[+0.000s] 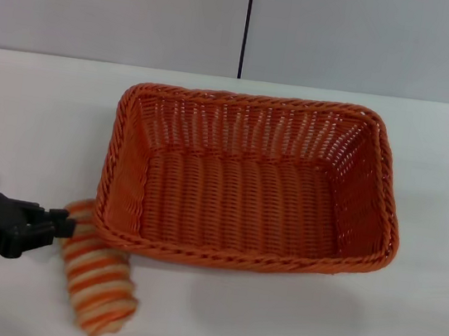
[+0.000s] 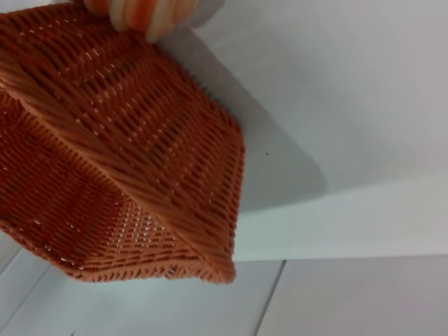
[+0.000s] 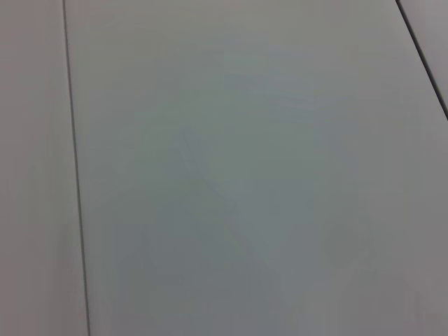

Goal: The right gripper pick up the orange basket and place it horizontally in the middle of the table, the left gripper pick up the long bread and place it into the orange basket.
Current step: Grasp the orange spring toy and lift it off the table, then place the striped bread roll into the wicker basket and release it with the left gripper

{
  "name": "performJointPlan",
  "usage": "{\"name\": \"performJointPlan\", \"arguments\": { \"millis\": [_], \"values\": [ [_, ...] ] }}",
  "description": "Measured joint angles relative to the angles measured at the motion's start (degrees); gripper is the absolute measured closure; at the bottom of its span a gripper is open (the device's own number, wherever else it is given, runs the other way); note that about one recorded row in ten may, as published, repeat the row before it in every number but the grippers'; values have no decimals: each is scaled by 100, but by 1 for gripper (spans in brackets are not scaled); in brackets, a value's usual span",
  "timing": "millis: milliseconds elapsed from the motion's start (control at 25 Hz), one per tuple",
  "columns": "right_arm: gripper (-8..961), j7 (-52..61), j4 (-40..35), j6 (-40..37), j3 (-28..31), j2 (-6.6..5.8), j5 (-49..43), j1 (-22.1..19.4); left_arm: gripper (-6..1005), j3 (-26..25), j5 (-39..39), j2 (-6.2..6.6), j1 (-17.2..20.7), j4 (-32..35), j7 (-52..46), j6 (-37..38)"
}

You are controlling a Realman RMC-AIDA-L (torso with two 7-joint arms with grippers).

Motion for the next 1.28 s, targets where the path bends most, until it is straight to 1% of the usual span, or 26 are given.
{"name": "performJointPlan", "arguments": {
  "millis": [160, 240, 280, 320, 520, 600, 640, 760, 840, 960, 1080, 1200, 1240, 1280],
  "values": [
    [235, 0, 0, 1, 29, 0, 2, 1, 766, -22, 0, 0, 14, 82, -14, 22],
    [235, 0, 0, 4, 61, 0, 1, 0, 783, -43, 0, 13, 86, 450, -134, 53],
    [235, 0, 0, 6, 73, 0, -1, -2, 793, -43, 0, 13, 86, 450, -134, 53],
    [235, 0, 1, 7, 73, 0, -2, -4, 803, -96, 0, 34, 115, 647, -171, 93],
    [235, 0, 0, 9, 71, 0, -6, -15, 874, -248, 0, 61, 171, 939, -227, 112],
    [235, 0, 0, 11, 70, 0, -7, -16, 891, -414, 0, 61, 208, 1145, -229, 107],
    [235, 0, 1, 11, 70, 0, -8, -16, 899, -414, 0, 61, 208, 1145, -229, 107],
    [235, 1, 6, 11, 69, 0, -9, -16, 921, -959, -15, 61, 219, 1538, -231, 235],
    [235, 1, 7, 11, 70, 0, -9, -17, 934, -1344, -45, 62, 156, 1782, -233, 416],
    [235, 1, 9, 11, 69, 0, -9, -6, 948, -1545, -52, 56, 77, 1970, -274, 601],
    [235, 1, 10, 11, 69, 3, -14, 15, 959, -1678, -82, 28, -54, 2240, -393, 823],
    [235, 4, 10, 13, 52, 8, -21, 28, 971, -1697, -211, 16, -127, 2407, -500, 968],
    [235, 5, 9, 14, 42, 9, -21, 31, 974, -1701, -520, 14, -186, 2518, -633, 1146],
    [235, 7, 10, 16, 38, 10, -22, 31, 978, -1701, -636, 13, -197, 2540, -680, 1201]
  ]
}}
